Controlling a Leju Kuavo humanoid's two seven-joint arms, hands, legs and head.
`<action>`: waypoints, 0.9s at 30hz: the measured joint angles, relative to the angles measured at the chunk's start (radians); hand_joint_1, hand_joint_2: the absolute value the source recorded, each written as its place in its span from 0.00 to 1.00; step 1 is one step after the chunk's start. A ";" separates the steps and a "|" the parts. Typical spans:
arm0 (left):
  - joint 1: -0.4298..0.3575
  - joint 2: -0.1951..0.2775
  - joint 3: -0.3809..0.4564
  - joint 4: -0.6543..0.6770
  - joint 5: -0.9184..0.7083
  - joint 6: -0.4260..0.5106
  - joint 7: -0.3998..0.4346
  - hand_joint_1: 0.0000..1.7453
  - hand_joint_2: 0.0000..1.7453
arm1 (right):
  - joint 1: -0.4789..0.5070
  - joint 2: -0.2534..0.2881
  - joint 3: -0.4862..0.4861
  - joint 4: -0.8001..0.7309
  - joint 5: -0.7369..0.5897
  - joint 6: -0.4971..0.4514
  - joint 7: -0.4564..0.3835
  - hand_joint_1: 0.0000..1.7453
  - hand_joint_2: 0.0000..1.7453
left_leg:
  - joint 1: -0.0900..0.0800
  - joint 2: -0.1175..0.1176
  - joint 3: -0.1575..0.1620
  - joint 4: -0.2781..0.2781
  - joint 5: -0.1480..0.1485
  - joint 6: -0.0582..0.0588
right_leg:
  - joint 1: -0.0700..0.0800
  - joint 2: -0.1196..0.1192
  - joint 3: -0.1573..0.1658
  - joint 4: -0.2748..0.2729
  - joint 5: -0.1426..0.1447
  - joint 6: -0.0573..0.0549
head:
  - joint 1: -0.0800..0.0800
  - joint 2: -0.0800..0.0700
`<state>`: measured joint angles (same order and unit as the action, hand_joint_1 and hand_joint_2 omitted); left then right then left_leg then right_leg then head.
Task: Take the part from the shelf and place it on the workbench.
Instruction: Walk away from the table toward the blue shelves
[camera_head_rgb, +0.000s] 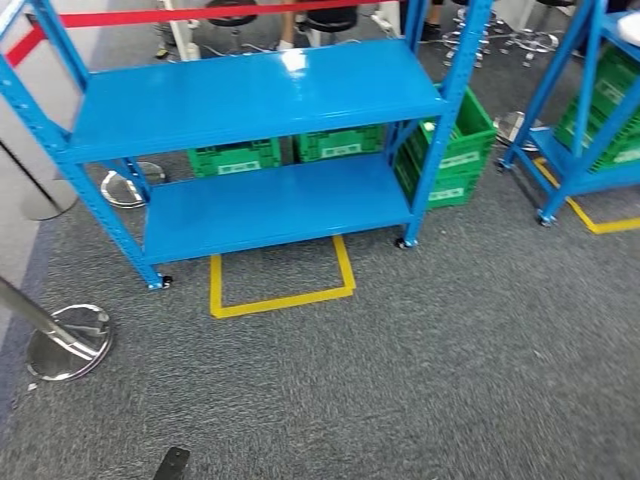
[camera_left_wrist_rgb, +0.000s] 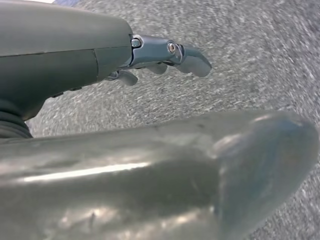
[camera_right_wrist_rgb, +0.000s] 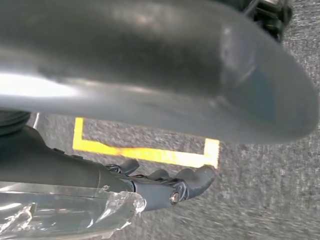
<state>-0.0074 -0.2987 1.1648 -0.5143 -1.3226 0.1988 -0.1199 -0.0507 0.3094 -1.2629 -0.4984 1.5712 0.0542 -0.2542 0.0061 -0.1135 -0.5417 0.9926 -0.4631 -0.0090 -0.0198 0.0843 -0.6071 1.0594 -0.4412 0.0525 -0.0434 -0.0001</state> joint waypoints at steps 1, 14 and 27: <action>-0.001 0.002 0.004 0.000 0.000 0.003 0.002 0.00 0.00 | 0.000 0.000 0.000 0.002 0.000 0.001 0.000 0.00 0.00 | 0.001 -0.011 -0.003 0.000 -0.001 -0.006 | -0.002 0.014 0.006 -0.016 0.000 -0.004 | 0.001 0.000; -0.015 0.009 0.044 0.008 -0.022 0.007 0.012 0.00 0.00 | -0.002 0.001 -0.001 0.018 0.000 0.030 -0.011 0.00 0.00 | -0.007 0.107 -0.092 0.091 0.029 -0.018 | 0.014 -0.075 0.068 -0.030 -0.050 -0.045 | -0.013 0.000; -0.020 0.012 0.089 0.012 -0.023 0.009 -0.008 0.00 0.00 | -0.002 -0.003 -0.001 0.029 -0.009 0.045 -0.038 0.00 0.00 | -0.002 0.103 0.041 -0.012 -0.027 0.015 | 0.016 -0.079 -0.087 0.203 -0.104 0.003 | 0.004 0.000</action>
<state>-0.0269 -0.2869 1.2538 -0.5026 -1.3452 0.2075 -0.1283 -0.0529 0.3059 -1.2634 -0.4698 1.5621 0.0997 -0.2923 0.0039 -0.0101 -0.5011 0.9802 -0.4897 0.0055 -0.0042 0.0049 -0.6945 1.2626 -0.5455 0.0551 -0.0390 -0.0001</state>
